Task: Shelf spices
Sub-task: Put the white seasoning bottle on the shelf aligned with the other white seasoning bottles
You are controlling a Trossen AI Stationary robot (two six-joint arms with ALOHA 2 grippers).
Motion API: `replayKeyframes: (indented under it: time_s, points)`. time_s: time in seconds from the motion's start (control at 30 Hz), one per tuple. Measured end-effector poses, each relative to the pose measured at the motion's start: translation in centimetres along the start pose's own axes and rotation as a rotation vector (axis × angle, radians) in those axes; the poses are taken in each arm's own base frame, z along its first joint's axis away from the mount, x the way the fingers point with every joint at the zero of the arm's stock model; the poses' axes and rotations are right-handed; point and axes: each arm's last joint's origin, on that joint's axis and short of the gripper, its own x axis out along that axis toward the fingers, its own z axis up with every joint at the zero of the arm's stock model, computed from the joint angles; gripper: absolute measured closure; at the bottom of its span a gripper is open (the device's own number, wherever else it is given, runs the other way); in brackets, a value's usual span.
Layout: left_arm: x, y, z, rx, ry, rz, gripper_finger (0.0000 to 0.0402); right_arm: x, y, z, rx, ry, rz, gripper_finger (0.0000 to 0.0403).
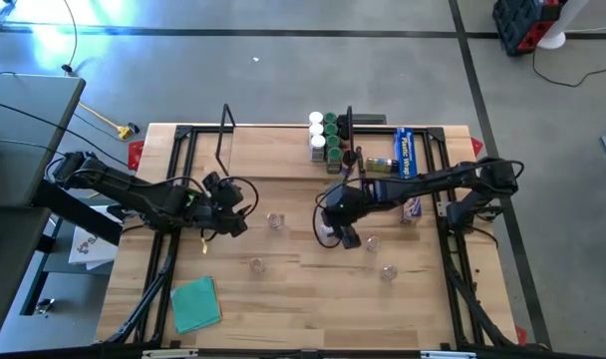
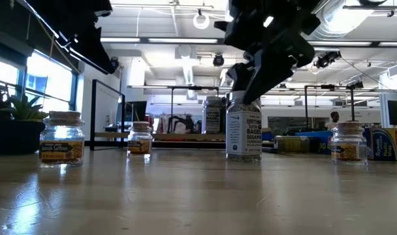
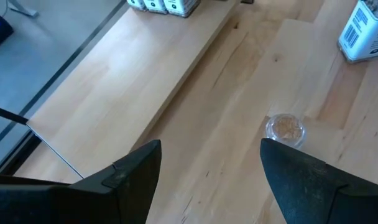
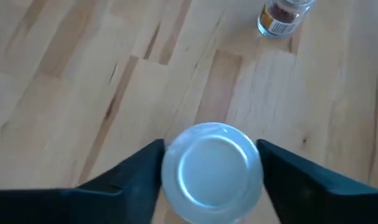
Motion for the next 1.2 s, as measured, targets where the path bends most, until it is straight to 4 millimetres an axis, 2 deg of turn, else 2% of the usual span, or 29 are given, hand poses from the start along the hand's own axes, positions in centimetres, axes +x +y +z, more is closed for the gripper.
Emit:
replayKeyframes:
  time_s: [0.1,0.17,0.23,0.33,0.4,0.47,0.57,0.67,0.77,0.9,1.2]
  points:
    - [0.0,0.0,0.0,0.0,-0.002,-0.003,0.0134,0.0,0.5,0.2,0.048,0.01,-0.033,0.0211]
    - [0.0,-0.1,0.0,-0.003,-0.004,-0.004,0.0134,-0.5,0.3,1.0,0.093,0.012,-0.053,0.0212]
    - [0.0,-0.1,0.1,-0.007,-0.01,-0.005,0.0134,-1.7,-0.4,2.7,0.117,-0.027,-0.111,0.0212]
    - [0.0,-0.1,0.1,-0.011,-0.014,-0.006,0.0134,-4.6,-2.8,5.3,0.152,-0.105,-0.252,0.0212]
    - [0.0,-0.1,0.2,-0.015,-0.017,-0.008,0.0134,-6.4,-5.0,6.0,0.201,-0.129,-0.32,0.0212]
    - [0.0,-0.2,0.2,-0.019,-0.021,-0.012,0.0134,-7.9,-7.3,6.0,0.268,-0.145,-0.364,0.0212]
    - [0.0,-0.2,0.3,-0.026,-0.024,-0.021,0.0134,-9.0,-10.0,4.6,0.36,-0.136,-0.386,0.0212]
    - [0.0,-0.3,0.4,-0.033,-0.03,-0.025,0.0134,-9.0,-11.8,3.9,0.406,-0.158,-0.371,0.0212]
    - [0.0,-0.3,0.5,-0.042,-0.043,-0.023,0.0134,-7.9,-12.6,3.8,0.425,-0.171,-0.366,0.0212]
    - [0.0,-0.3,0.5,-0.041,-0.039,-0.026,0.0134,-6.1,-13.2,3.0,0.406,-0.081,-0.388,0.0212]
    - [0.0,-0.3,0.5,-0.042,-0.041,-0.027,0.0134,-5.3,-14.1,2.4,0.43,-0.047,-0.437,0.0212]
